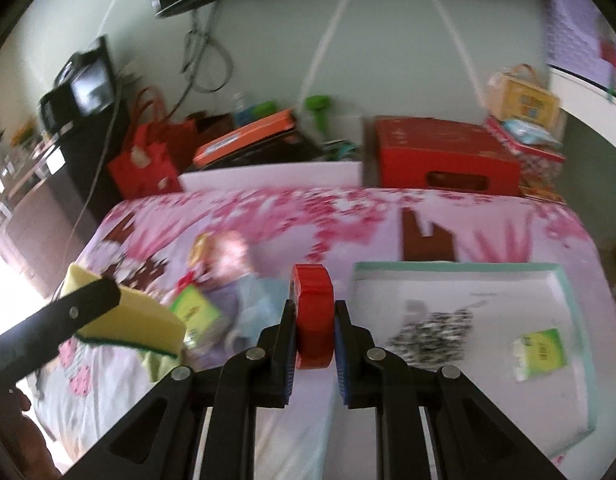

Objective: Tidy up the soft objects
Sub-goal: 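Carry the sponge and red tape roll over the tray and release both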

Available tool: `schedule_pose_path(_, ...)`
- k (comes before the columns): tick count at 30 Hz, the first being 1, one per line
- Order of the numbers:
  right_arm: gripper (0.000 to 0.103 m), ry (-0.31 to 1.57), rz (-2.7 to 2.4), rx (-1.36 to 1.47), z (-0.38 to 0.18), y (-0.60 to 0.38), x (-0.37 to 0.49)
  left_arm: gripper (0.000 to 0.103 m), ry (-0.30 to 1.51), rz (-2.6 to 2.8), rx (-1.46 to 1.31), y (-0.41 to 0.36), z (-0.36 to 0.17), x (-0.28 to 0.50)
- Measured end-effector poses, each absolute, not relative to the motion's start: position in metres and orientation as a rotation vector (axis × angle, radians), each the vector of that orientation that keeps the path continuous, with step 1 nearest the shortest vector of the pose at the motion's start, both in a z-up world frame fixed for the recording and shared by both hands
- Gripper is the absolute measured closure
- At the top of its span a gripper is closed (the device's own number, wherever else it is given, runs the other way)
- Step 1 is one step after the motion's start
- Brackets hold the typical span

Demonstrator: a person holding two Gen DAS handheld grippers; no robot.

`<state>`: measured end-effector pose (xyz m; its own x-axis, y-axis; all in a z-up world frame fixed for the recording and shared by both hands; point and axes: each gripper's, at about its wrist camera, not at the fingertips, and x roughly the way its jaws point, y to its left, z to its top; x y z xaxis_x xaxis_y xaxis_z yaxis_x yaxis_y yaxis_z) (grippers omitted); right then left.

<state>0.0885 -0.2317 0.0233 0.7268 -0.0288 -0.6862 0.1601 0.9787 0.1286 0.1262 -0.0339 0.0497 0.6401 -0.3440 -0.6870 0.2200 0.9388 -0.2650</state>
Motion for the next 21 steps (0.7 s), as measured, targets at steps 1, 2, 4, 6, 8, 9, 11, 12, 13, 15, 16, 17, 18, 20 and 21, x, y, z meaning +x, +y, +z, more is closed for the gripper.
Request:
schedule_pose_path(1,0.085,0.745,-0.128,0.197,0.025,-0.242,0.086,0.033,0.808,-0.342,-0.153,-0.042,0.051,0.125)
schedule_pose_path(2,0.085,0.742,-0.150,0.205,0.026,-0.250,0.084,0.033,0.803,-0.355,-0.146,-0.047,0.051,0.124)
schedule_pose_path(4,0.085,0.736,-0.204,0.222,0.028,-0.269,0.078,0.033,0.795,-0.404,-0.128,-0.064,0.051,0.122)
schedule_pose_path(6,0.085,0.733,-0.253,0.250,0.029,-0.289,0.072,0.033,0.787,-0.459,-0.120,-0.079,0.051,0.118)
schedule_pose_path(8,0.085,0.730,-0.296,0.277,0.029,-0.307,0.066,0.033,0.772,-0.506,-0.097,-0.095,0.051,0.114)
schedule_pose_path(9,0.085,0.730,-0.316,0.285,0.028,-0.314,0.064,0.033,0.764,-0.525,-0.083,-0.102,0.051,0.112)
schedule_pose_path(11,0.085,0.733,-0.382,0.291,0.028,-0.331,0.057,0.033,0.756,-0.568,-0.054,-0.118,0.048,0.107)
schedule_pose_path(12,0.085,0.735,-0.405,0.293,0.027,-0.338,0.054,0.033,0.759,-0.590,-0.046,-0.124,0.047,0.105)
schedule_pose_path(13,0.085,0.737,-0.437,0.298,0.026,-0.347,0.050,0.033,0.765,-0.615,-0.039,-0.131,0.045,0.103)
schedule_pose_path(15,0.085,0.743,-0.495,0.323,0.022,-0.366,0.039,0.033,0.776,-0.664,-0.010,-0.143,0.039,0.098)
schedule_pose_path(16,0.085,0.747,-0.523,0.341,0.021,-0.375,0.034,0.033,0.781,-0.681,0.003,-0.150,0.036,0.095)
schedule_pose_path(17,0.085,0.752,-0.545,0.353,0.019,-0.382,0.030,0.033,0.786,-0.693,0.016,-0.155,0.033,0.093)
schedule_pose_path(18,0.085,0.759,-0.572,0.366,0.017,-0.391,0.025,0.033,0.789,-0.705,0.025,-0.160,0.030,0.090)
schedule_pose_path(20,0.085,0.774,-0.620,0.393,0.012,-0.405,0.016,0.033,0.812,-0.744,0.035,-0.171,0.023,0.086)
schedule_pose_path(21,0.085,0.783,-0.639,0.403,0.010,-0.410,0.013,0.033,0.822,-0.758,0.036,-0.174,0.020,0.084)
